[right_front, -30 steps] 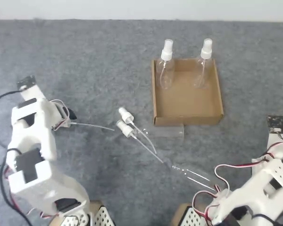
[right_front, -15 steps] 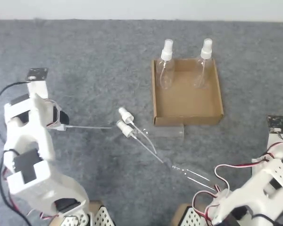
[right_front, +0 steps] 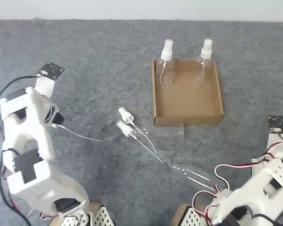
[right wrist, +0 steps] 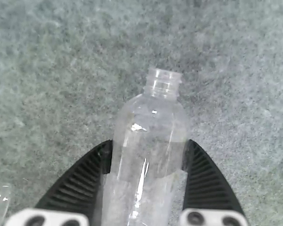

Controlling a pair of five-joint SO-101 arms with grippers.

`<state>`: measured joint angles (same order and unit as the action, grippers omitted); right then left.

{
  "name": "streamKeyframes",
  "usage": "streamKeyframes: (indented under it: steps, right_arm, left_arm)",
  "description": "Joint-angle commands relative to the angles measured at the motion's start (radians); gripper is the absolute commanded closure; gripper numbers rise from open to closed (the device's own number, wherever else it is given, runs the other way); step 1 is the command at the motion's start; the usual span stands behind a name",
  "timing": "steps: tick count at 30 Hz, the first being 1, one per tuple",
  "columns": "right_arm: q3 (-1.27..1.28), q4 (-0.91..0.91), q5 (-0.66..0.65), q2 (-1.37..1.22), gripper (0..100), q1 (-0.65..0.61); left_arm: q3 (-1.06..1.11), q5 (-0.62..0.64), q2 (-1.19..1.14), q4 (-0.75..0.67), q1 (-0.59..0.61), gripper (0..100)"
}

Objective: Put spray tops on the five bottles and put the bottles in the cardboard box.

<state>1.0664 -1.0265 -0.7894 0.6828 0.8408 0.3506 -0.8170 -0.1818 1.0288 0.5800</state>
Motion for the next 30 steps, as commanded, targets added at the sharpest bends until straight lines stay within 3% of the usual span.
streamKeyframes:
  steps: [1, 4, 8, 11, 14, 19, 21, 25, 30]
  right_arm:
    - [-0.008, 0.008, -0.012, 0.045, 89.3, 0.004]
    - [-0.008, 0.008, -0.012, 0.045, 89.3, 0.004]
    - [-0.008, 0.008, -0.012, 0.047, 89.3, 0.001]
    - [-0.008, 0.008, -0.012, 0.047, 89.3, -0.001]
    - [-0.009, 0.008, -0.012, 0.047, 89.3, -0.001]
    - [-0.009, 0.008, -0.012, 0.047, 89.3, -0.001]
    - [-0.009, 0.010, -0.012, 0.047, 89.3, -0.002]
    - [-0.008, 0.010, -0.012, 0.045, 89.3, -0.025]
    - [0.021, 0.018, -0.012, 0.047, 89.3, -0.062]
  left_arm:
    - [-0.038, -0.084, 0.003, 0.009, -0.008, 75]
    - [-0.044, -0.124, 0.006, 0.005, -0.005, 71]
    - [-0.056, -0.058, 0.023, 0.006, 0.003, 71]
    - [-0.077, 0.167, 0.063, 0.052, 0.031, 72]
    - [-0.117, 0.393, 0.138, 0.203, 0.094, 73]
    - [-0.073, 0.448, 0.287, 0.362, 0.195, 73]
    - [-0.008, 0.532, 0.325, 0.391, 0.238, 73]
    - [0.111, 0.740, 0.341, 0.334, 0.302, 73]
    - [0.185, 0.918, 0.341, 0.341, 0.281, 73]
